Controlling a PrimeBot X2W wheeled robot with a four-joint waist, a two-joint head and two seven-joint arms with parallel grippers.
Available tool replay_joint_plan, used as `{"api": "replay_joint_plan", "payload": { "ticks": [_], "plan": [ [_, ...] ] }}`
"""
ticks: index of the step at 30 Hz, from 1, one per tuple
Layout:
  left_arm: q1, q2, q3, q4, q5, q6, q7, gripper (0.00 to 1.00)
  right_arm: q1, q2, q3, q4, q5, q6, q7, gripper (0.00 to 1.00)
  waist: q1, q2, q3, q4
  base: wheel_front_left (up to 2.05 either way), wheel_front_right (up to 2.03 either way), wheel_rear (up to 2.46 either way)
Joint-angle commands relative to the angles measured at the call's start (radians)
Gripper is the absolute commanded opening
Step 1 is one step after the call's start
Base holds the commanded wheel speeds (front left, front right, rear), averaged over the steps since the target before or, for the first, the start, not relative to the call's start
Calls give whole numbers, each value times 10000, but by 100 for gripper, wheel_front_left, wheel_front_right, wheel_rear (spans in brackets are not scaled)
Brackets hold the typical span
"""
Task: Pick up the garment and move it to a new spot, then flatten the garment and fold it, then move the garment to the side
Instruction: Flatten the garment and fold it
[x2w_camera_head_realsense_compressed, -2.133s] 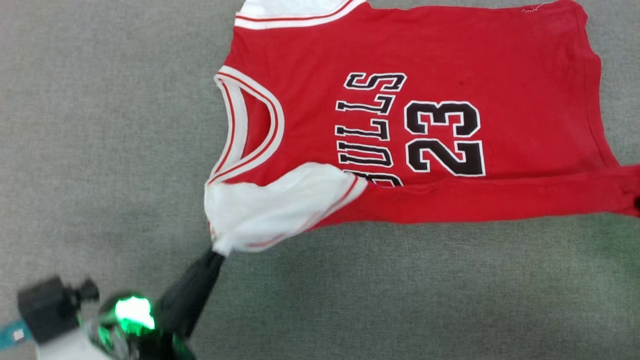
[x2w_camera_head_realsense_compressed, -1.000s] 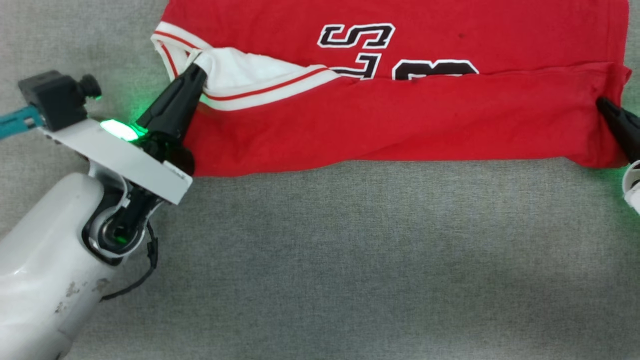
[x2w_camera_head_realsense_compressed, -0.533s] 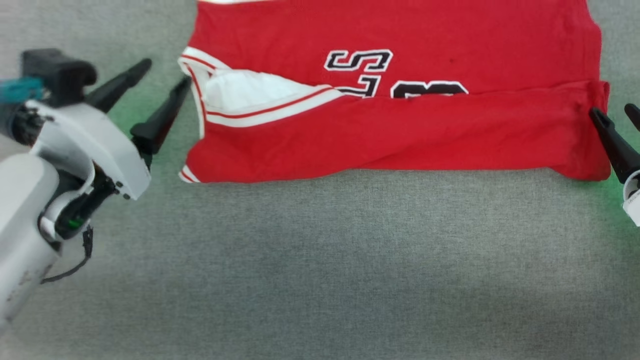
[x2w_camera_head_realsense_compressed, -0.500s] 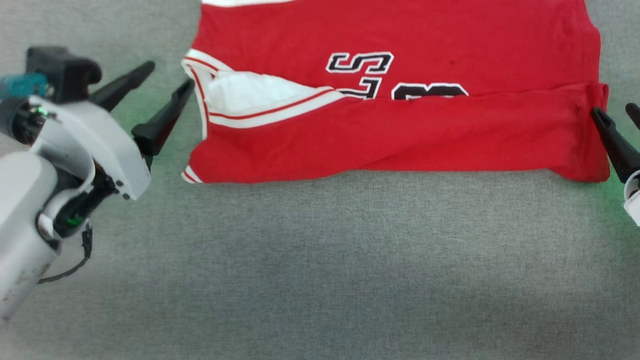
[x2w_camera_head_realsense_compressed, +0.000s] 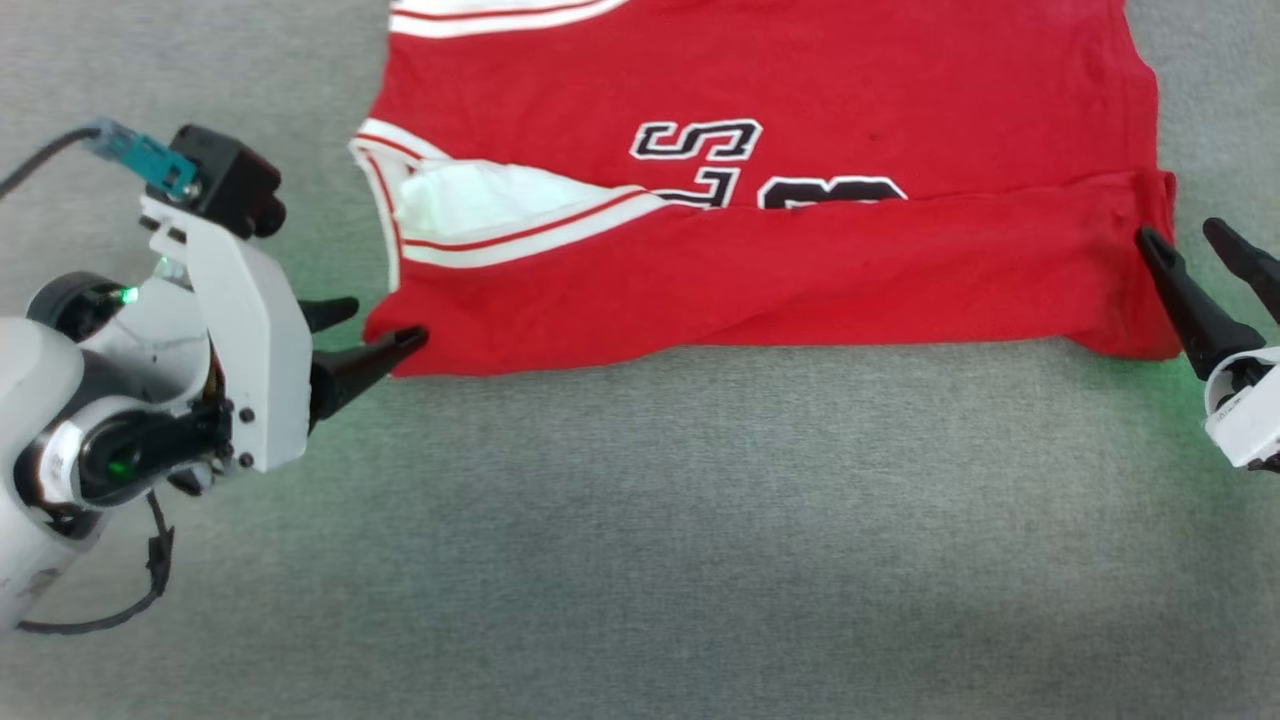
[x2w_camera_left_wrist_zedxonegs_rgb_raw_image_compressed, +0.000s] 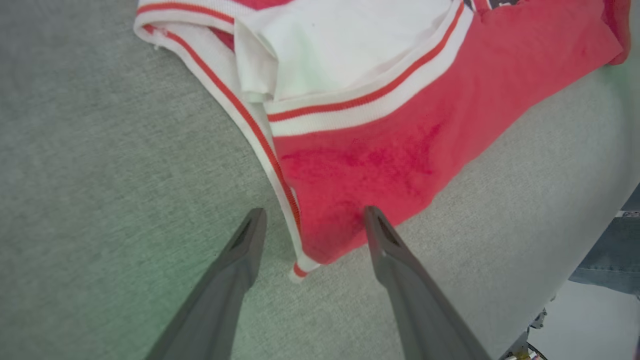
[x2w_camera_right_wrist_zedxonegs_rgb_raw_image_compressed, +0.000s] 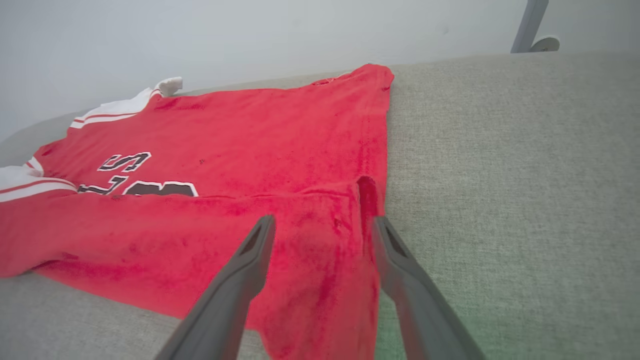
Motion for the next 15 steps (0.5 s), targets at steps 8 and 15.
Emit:
{"api": "replay_joint_plan", "payload": {
  "ticks": [8, 15],
  "plan": [
    [362, -259, -264, 734, -534, 146, 629, 45, -172, 30, 99, -16, 161, -16, -289, 100, -1, -1, 590, -763, 0, 0, 0],
    [649, -407, -228, 835, -818, -54, 456, 0, -687, -413, 839, -231, -150, -16, 300, 100, -1, -1, 618, -922, 0, 0, 0]
  ]
}}
